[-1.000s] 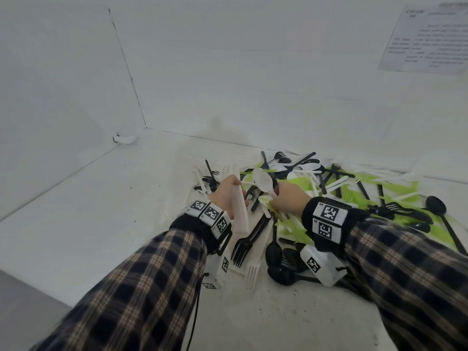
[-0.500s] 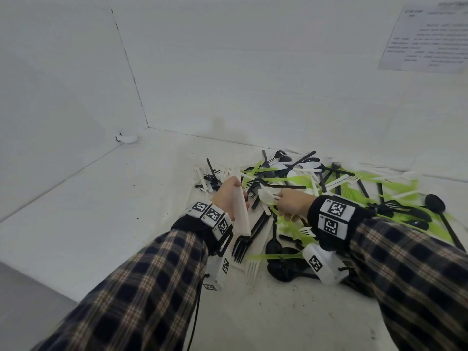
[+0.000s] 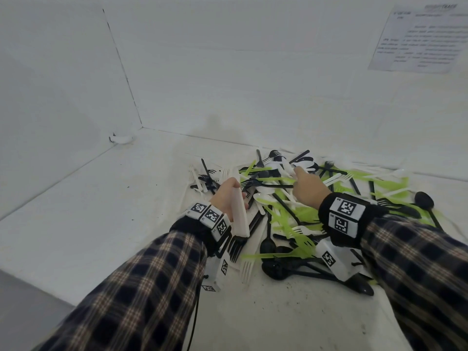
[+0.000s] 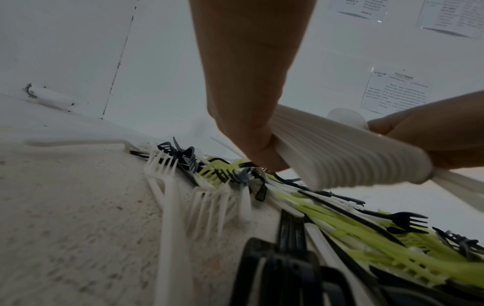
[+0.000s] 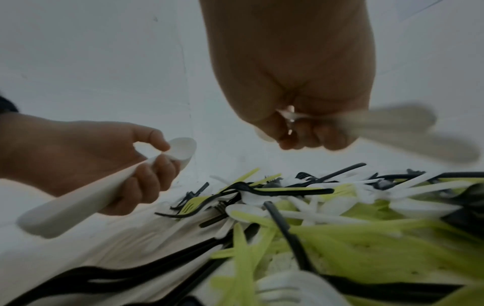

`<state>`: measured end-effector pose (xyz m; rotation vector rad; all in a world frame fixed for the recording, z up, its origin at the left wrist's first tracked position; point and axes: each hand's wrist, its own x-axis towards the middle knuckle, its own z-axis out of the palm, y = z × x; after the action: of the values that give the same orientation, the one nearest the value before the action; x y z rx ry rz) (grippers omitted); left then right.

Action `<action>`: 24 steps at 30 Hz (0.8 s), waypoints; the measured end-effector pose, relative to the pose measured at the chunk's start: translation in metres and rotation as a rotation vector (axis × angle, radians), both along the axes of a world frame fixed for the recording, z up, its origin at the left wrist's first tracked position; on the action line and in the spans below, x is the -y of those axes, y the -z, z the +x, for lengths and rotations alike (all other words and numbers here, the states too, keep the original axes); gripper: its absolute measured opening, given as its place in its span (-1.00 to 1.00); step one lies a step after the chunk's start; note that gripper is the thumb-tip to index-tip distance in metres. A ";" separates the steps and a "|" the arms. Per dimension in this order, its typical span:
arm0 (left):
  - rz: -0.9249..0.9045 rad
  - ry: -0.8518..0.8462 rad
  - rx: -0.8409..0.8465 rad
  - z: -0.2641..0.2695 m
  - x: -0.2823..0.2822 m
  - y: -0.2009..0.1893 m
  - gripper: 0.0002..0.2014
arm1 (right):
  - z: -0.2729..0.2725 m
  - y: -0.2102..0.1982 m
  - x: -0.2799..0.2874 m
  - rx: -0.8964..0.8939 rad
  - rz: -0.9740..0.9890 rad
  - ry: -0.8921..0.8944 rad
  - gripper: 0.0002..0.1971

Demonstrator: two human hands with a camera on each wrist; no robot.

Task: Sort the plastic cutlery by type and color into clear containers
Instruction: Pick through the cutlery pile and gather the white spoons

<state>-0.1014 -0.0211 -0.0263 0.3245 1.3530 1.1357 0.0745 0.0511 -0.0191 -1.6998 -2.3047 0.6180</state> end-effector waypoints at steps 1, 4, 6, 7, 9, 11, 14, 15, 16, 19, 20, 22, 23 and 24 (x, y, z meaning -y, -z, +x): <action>0.001 -0.001 0.002 0.000 -0.001 0.000 -0.86 | 0.002 -0.002 -0.002 -0.023 0.020 0.009 -0.65; 0.004 0.003 0.002 -0.002 -0.003 0.000 -0.86 | 0.000 -0.004 -0.008 -0.072 0.058 0.068 -0.76; 0.003 0.003 0.000 -0.003 -0.005 0.000 -0.85 | -0.007 -0.001 -0.013 -0.011 0.094 0.049 -0.80; 0.002 0.005 0.002 -0.004 -0.006 0.000 -0.84 | -0.012 0.000 -0.014 0.045 0.093 0.015 -0.74; 0.003 0.002 0.007 -0.005 -0.007 0.001 -0.83 | -0.020 0.006 -0.016 0.163 0.054 -0.071 -0.64; 0.003 -0.006 0.012 -0.006 -0.008 0.001 -0.84 | -0.029 0.012 -0.015 0.275 -0.028 -0.151 -0.65; 0.002 -0.019 0.009 -0.008 -0.010 0.002 -0.84 | -0.038 0.020 -0.015 0.385 -0.067 -0.216 -0.66; -0.001 -0.020 0.006 -0.009 -0.010 0.002 -0.83 | -0.040 0.022 -0.016 0.405 -0.062 -0.216 -0.67; -0.004 -0.020 0.005 -0.011 -0.011 0.003 -0.83 | -0.041 0.023 -0.018 0.422 -0.044 -0.217 -0.68; -0.009 -0.021 0.010 -0.016 -0.015 0.005 -0.83 | -0.043 0.020 -0.020 0.509 -0.011 -0.187 -0.74; -0.011 -0.020 0.015 -0.016 -0.016 0.006 -0.83 | -0.043 0.019 -0.021 0.538 0.001 -0.192 -0.74; -0.016 -0.019 0.018 -0.016 -0.018 0.007 -0.83 | -0.043 0.018 -0.023 0.588 0.018 -0.200 -0.74; -0.018 -0.020 0.014 -0.016 -0.018 0.007 -0.84 | -0.042 0.017 -0.024 0.607 0.026 -0.206 -0.74; -0.018 -0.019 0.012 -0.015 -0.019 0.007 -0.85 | -0.041 0.017 -0.025 0.620 0.031 -0.214 -0.73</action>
<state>-0.1163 -0.0020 -0.0336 0.2918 1.3579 1.1389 0.0336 0.0760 -0.0365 -1.8339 -2.9158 0.0769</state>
